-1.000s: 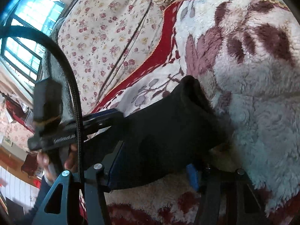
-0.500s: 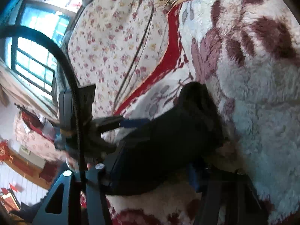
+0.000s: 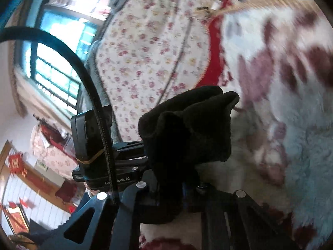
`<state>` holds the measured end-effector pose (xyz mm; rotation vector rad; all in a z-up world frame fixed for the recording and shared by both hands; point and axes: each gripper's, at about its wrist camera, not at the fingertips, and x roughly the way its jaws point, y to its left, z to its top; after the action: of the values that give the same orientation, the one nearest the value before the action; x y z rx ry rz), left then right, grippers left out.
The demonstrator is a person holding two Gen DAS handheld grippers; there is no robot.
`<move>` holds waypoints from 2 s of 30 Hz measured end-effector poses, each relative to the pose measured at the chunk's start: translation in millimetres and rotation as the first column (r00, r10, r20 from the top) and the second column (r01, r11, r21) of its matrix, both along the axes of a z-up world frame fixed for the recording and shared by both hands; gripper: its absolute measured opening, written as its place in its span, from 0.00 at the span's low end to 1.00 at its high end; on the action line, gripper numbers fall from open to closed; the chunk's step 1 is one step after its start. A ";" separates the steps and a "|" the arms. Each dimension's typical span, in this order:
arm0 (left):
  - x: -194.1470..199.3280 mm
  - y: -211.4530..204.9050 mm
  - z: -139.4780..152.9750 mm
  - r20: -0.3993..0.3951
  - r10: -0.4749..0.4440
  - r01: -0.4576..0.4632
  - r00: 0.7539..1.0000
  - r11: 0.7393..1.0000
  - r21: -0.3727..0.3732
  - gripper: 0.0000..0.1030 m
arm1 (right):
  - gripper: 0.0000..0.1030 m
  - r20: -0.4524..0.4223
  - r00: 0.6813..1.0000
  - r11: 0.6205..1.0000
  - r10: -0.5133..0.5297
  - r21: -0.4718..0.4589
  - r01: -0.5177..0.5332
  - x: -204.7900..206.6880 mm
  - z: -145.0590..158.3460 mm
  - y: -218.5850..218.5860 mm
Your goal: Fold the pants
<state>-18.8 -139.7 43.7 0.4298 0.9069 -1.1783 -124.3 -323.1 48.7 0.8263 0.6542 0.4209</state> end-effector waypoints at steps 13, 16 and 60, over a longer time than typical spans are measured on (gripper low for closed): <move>-12.0 144.1 60.2 0.039 0.269 -0.260 0.962 0.953 -0.158 0.14 | 0.14 0.182 0.950 0.965 0.252 -0.114 -0.235 4.7 80.8 108.8; -3.0 193.6 50.7 0.016 0.411 -0.404 0.912 0.903 -0.149 0.14 | 0.14 0.165 0.935 0.943 0.315 -0.166 -0.288 9.8 78.1 146.3; -68.3 273.1 -29.6 0.003 0.833 -0.831 0.554 0.553 -0.058 0.35 | 0.26 -0.094 0.959 0.858 0.269 -0.429 -0.283 57.9 -13.6 160.6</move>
<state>-87.1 133.4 14.0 -0.0668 0.8897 -0.2874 -66.4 -162.5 35.1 0.3065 0.8633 0.4962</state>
